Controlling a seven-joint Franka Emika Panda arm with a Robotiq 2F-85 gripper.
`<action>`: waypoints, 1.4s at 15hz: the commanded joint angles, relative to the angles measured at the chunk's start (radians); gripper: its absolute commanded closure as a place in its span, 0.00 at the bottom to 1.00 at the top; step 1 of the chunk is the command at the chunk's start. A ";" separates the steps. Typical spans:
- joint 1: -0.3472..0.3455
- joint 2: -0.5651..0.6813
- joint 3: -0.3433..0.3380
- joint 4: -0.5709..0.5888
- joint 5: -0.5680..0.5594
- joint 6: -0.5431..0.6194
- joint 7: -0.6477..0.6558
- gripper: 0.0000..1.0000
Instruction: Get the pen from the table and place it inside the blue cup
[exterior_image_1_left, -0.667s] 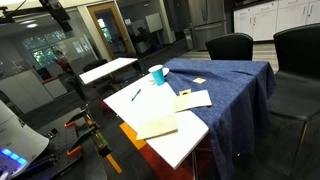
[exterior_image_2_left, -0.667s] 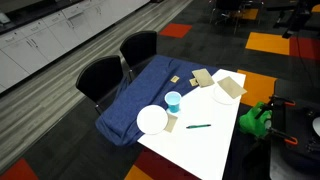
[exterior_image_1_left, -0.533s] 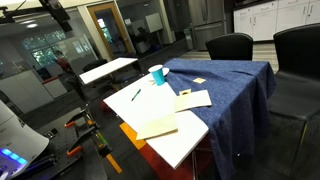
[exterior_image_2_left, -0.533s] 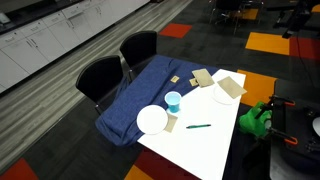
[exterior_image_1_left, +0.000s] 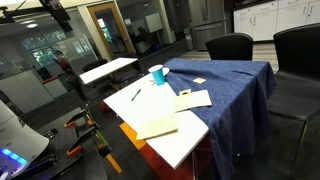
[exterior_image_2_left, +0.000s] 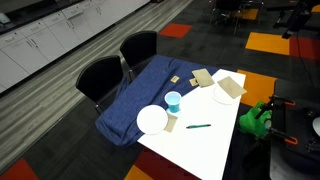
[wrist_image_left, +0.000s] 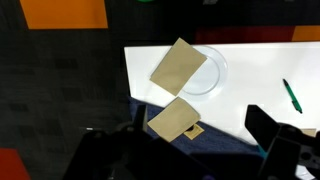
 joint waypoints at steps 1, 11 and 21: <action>0.043 0.031 0.022 -0.011 0.018 0.026 0.006 0.00; 0.222 0.162 0.104 -0.078 0.103 0.185 -0.008 0.00; 0.355 0.464 0.220 -0.043 0.172 0.371 0.002 0.00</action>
